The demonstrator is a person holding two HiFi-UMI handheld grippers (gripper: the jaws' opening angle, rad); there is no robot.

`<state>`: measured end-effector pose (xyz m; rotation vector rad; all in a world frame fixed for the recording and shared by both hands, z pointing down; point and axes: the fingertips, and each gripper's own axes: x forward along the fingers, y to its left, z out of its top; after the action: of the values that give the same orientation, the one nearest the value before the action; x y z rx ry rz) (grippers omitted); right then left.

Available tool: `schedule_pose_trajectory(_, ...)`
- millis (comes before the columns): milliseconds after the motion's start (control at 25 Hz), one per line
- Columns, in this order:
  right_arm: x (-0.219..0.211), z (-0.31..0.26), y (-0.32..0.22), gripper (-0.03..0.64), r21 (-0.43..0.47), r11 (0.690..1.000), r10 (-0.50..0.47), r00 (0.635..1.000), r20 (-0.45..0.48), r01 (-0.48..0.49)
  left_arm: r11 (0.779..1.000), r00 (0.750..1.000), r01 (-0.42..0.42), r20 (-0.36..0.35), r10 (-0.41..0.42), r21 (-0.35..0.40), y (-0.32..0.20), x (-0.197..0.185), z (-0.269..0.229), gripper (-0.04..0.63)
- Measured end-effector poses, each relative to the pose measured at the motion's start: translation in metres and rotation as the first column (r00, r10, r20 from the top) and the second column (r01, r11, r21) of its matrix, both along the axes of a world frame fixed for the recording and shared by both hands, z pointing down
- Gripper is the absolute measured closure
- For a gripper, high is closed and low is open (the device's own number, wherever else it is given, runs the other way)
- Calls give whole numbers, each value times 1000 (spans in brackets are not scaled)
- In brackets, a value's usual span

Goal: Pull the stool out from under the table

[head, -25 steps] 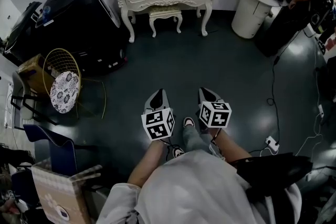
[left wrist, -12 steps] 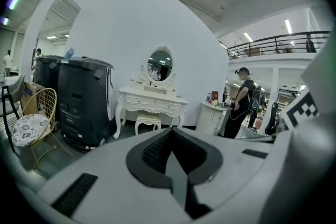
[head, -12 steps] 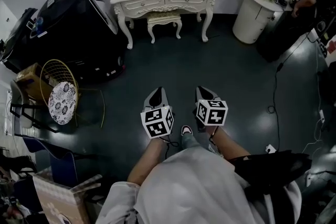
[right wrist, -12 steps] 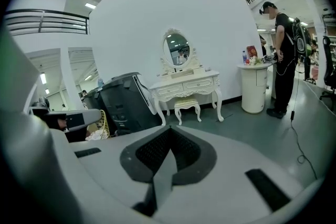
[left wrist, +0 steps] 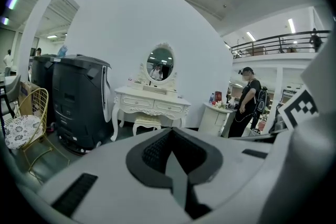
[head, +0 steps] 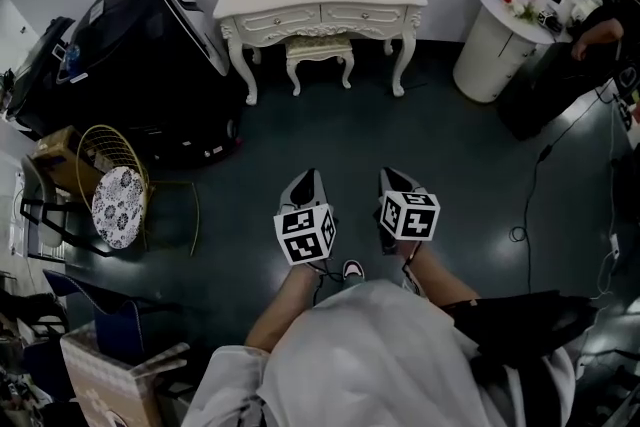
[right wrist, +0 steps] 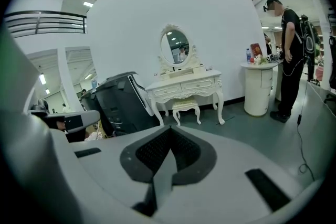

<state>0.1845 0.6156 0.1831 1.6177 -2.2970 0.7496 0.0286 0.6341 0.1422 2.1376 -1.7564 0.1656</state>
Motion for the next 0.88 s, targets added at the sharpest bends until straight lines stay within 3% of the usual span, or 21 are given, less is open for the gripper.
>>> schedule_pose_trajectory(400,13,13,-62,618,-49,999,-23,1000,-2,23,999,999,38,29,-37,-18,-55,6,4,586)
schedule_pose_trajectory(880,-3,39,-111,618,-104,994,-29,1000,0,29,997,999,39,19,-38,-61,-110,-10,27,586)
